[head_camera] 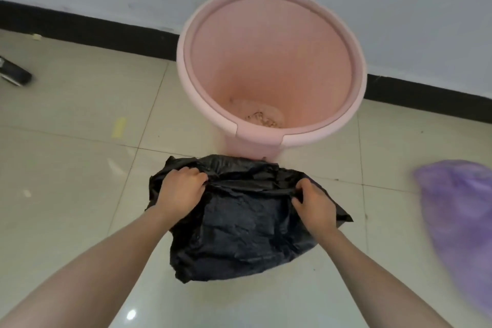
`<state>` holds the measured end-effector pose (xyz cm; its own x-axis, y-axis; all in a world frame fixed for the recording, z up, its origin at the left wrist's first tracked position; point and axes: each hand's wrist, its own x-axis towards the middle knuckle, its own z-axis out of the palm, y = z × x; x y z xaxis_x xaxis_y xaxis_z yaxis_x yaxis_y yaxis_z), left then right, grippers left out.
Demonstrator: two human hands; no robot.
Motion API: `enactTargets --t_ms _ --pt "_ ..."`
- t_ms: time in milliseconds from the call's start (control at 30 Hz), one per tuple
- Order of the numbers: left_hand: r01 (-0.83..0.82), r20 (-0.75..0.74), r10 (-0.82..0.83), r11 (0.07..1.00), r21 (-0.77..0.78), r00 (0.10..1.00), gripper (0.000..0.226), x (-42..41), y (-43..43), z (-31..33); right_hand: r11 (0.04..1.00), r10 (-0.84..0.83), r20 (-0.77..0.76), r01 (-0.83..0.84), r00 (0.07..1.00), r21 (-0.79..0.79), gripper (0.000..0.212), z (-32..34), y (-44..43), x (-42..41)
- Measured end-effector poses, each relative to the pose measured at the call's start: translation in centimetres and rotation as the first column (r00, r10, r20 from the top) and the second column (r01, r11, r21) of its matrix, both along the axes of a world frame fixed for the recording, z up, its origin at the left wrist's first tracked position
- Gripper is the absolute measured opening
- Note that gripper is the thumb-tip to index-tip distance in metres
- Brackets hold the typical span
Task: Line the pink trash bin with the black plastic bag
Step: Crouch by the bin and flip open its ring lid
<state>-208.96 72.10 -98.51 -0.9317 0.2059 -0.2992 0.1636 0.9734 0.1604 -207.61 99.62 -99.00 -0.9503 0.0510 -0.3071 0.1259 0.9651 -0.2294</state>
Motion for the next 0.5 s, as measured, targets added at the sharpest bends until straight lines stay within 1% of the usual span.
enactTargets --t_ms 100,167,200,233,300,333,367,400,433,500 --pt "0.166 0.105 -0.149 0.972 -0.168 0.983 0.025 -1.8 -0.6 -1.5 0.995 0.097 0.027 -0.097 0.995 -0.004 0.028 -1.9 0.3 -1.6" --pt "0.240 0.169 -0.209 0.952 -0.191 0.963 0.026 -2.9 -1.1 -1.2 0.978 0.206 0.058 -0.205 0.977 -0.023 0.037 -2.0 0.1 -2.5" --pt "0.248 0.185 -0.216 0.954 -0.170 0.959 0.027 -3.4 -1.2 -0.6 0.961 0.276 0.076 -0.275 0.958 -0.024 0.042 -1.6 0.2 -2.8" --pt "0.221 0.192 -0.195 0.967 -0.128 0.962 0.028 -3.7 -1.3 0.1 0.941 0.339 0.090 -0.338 0.937 -0.020 0.047 -1.0 0.3 -3.0" --pt "0.035 0.193 -0.039 0.999 0.028 0.980 0.027 -3.9 -1.6 2.3 0.921 0.389 0.063 -0.388 0.919 -0.019 0.049 1.4 0.5 -2.8" --pt "-0.063 0.187 0.043 0.993 0.104 0.981 0.025 -3.7 -1.5 2.8 0.921 0.389 0.019 -0.388 0.921 -0.027 0.045 2.3 0.6 -2.6" --pt "-0.113 0.175 0.086 0.981 0.155 0.981 0.023 -3.5 -1.4 3.5 0.915 0.399 -0.061 -0.401 0.915 -0.036 0.039 3.5 0.5 -2.4" --pt "-0.128 0.158 0.099 0.974 0.189 0.982 0.022 -3.2 -1.4 4.5 0.895 0.434 -0.166 -0.444 0.885 -0.026 0.033 5.1 0.5 -2.1" --pt "-0.144 0.139 0.115 0.965 0.219 0.984 0.022 -2.8 -1.2 5.6 0.867 0.479 -0.292 -0.497 0.828 0.012 0.029 6.8 0.4 -2.0" --pt "-0.222 0.066 0.212 0.918 0.329 0.975 0.020 -2.0 -0.7 8.0 0.793 0.567 -0.530 -0.592 0.631 0.144 0.035 10.1 -0.1 -1.8"
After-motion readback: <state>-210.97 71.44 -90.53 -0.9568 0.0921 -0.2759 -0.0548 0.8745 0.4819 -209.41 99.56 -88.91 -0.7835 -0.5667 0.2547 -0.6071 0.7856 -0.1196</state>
